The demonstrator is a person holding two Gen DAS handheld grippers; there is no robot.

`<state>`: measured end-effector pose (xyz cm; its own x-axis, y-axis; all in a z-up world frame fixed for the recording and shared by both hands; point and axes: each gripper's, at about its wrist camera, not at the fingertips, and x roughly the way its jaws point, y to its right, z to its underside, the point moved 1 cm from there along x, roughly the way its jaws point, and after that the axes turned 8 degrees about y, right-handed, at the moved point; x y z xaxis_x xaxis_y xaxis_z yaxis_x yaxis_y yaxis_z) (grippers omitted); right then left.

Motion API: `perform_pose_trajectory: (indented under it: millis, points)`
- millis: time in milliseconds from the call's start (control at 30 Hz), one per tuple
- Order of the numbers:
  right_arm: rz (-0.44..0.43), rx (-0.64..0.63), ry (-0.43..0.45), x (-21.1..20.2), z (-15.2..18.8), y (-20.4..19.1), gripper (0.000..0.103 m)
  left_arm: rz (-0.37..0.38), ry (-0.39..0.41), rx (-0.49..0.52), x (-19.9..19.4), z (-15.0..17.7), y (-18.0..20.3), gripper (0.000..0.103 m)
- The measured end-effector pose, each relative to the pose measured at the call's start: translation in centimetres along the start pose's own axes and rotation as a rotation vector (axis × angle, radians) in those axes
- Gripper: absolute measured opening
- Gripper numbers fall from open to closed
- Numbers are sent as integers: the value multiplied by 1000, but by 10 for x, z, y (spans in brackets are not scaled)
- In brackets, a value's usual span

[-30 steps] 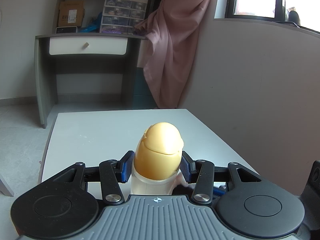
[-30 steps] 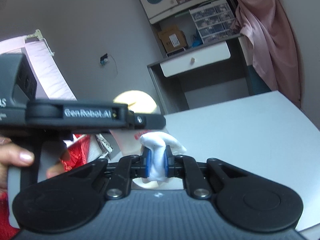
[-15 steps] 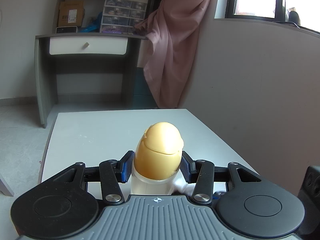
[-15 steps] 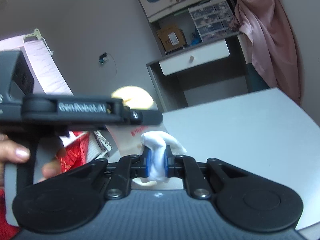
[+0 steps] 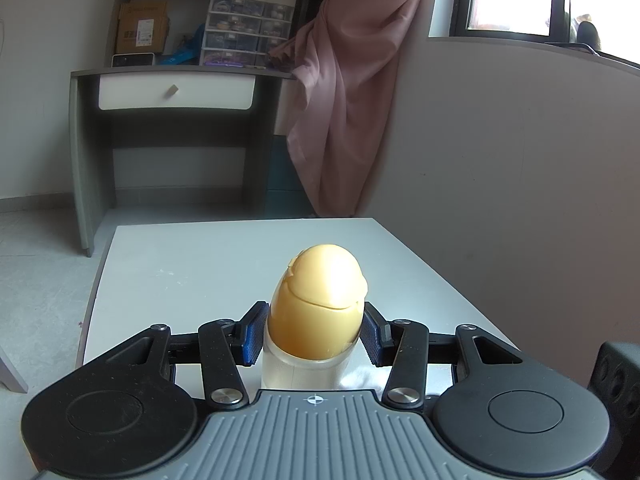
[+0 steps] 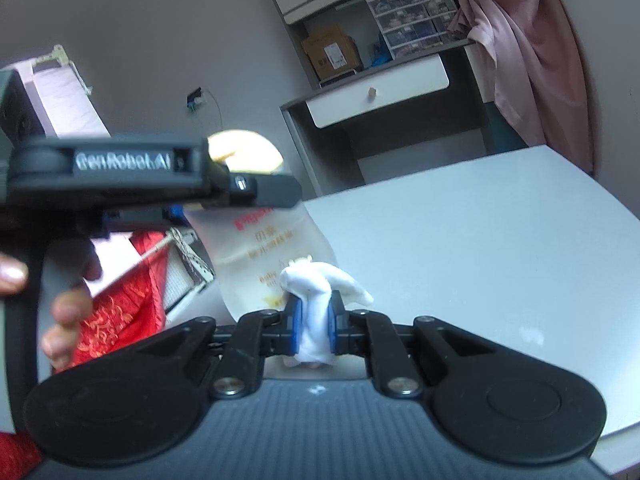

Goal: Clean container
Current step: 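Rub the white cloth up and down the bottle body with the right gripper, then keep wiping the bottle side with the cloth in the right gripper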

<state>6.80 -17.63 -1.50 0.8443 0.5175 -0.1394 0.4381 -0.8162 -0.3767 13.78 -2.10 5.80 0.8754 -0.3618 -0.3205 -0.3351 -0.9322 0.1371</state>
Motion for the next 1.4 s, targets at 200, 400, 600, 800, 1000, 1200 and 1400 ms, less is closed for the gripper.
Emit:
perform_pose_trajectory:
  millis: [200, 400, 600, 800, 1000, 1200, 1400]
  points:
    - [-7, -17, 64, -7, -14, -6, 12, 1, -1, 0, 0, 0, -1, 49]
    - [-8, -32, 87, -9, -18, -8, 12, 3, 0, -2, -1, 0, -2, 49]
    - [2, -16, 41, -1, -11, 1, 12, 2, 0, -2, -1, 1, -1, 49]
    - [30, -6, -25, 8, 5, 9, 12, 1, 4, -6, 0, 2, -1, 49]
    - [28, -7, -32, 8, 6, 11, 12, -3, 18, -19, 0, 5, -1, 49]
    - [28, -6, -30, 7, 9, 10, 12, 3, 71, -53, -4, 7, -4, 49]
    - [22, 0, -21, 5, 6, 7, 12, 6, 95, -61, -6, 6, -3, 49]
